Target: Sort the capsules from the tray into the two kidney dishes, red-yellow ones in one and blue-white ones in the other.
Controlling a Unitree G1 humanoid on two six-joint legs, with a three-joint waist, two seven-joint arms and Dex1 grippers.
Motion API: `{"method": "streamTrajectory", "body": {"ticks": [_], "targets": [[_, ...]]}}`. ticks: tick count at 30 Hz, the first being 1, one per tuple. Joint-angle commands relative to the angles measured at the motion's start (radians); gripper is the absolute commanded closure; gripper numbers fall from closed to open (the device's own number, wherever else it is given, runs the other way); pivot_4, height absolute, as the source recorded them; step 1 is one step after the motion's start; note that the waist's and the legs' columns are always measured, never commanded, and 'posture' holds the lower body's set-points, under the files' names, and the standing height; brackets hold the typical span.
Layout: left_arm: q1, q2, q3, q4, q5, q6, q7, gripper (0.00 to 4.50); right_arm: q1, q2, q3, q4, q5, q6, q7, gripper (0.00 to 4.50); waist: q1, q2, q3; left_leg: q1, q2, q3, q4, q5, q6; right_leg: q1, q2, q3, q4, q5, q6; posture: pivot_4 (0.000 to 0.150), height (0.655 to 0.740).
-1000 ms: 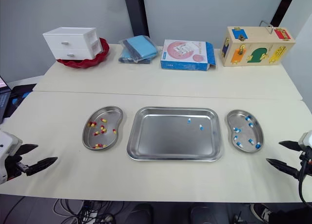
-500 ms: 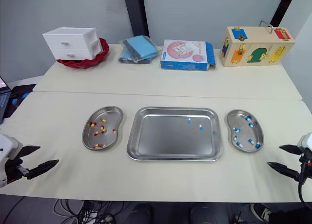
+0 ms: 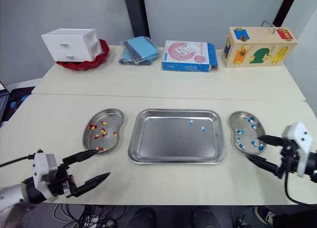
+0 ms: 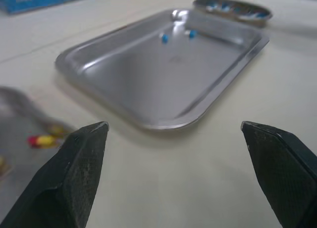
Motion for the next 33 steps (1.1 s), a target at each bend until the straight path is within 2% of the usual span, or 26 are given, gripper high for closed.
{"method": "streamTrajectory", "body": {"ticks": [1, 3, 7, 14, 23, 33], "targets": [[0.039, -0.07, -0.044, -0.038, -0.011, -0.115, -0.006, 0.05, -0.082, 0.045, 0.096, -0.098, 0.003, 0.024, -0.118, 0.0, 0.0, 0.0, 0.0, 0.0, 0.0, 0.0, 0.0, 0.0, 0.0, 0.0, 0.0, 0.0, 0.0, 0.0, 0.0, 0.15, 0.74], [0.036, -0.133, -0.065, -0.002, -0.012, -0.195, -0.008, 0.05, -0.156, 0.077, 0.197, -0.104, -0.07, 0.02, -0.205, 0.0, 0.001, 0.0, 0.0, 0.0, 0.0, 0.0, 0.001, 0.0, 0.0, 0.0, 0.0, 0.001, 0.0, 0.0, 0.0, 0.15, 0.74], [0.041, -0.244, -0.116, 0.019, -0.043, -0.28, 0.006, 0.05, -0.332, 0.198, 0.373, -0.088, -0.115, 0.15, -0.395, 0.0, 0.0, 0.0, -0.001, 0.0, 0.0, 0.0, 0.002, 0.0, 0.0, 0.0, 0.0, 0.001, 0.001, 0.001, 0.001, 0.15, 0.74], [0.043, -0.277, -0.158, 0.037, -0.063, -0.38, -0.005, 0.05, -0.495, 0.412, 0.578, -0.041, -0.21, 0.305, -0.622, 0.0, 0.001, 0.0, -0.001, -0.002, 0.0, -0.002, 0.001, 0.0, 0.0, -0.002, 0.0, -0.001, 0.001, 0.001, 0.001, 0.15, 0.74], [0.076, -0.284, -0.193, 0.006, -0.075, -0.414, 0.033, 0.05, -0.631, 0.606, 0.688, 0.133, -0.351, 0.338, -0.782, 0.0, -0.001, 0.0, -0.001, -0.003, 0.0, -0.002, 0.001, 0.0, 0.0, -0.004, 0.0, -0.001, 0.002, 0.001, 0.0, 0.15, 0.74], [0.078, -0.283, -0.22, -0.023, -0.07, -0.439, 0.095, 0.05, -0.688, 0.705, 0.716, 0.256, -0.458, 0.321, -0.848, 0.0, -0.008, 0.0, -0.001, -0.012, 0.0, -0.002, 0.002, 0.001, 0.0, -0.017, 0.0, -0.001, 0.009, 0.001, 0.0, 0.15, 0.74]]}}
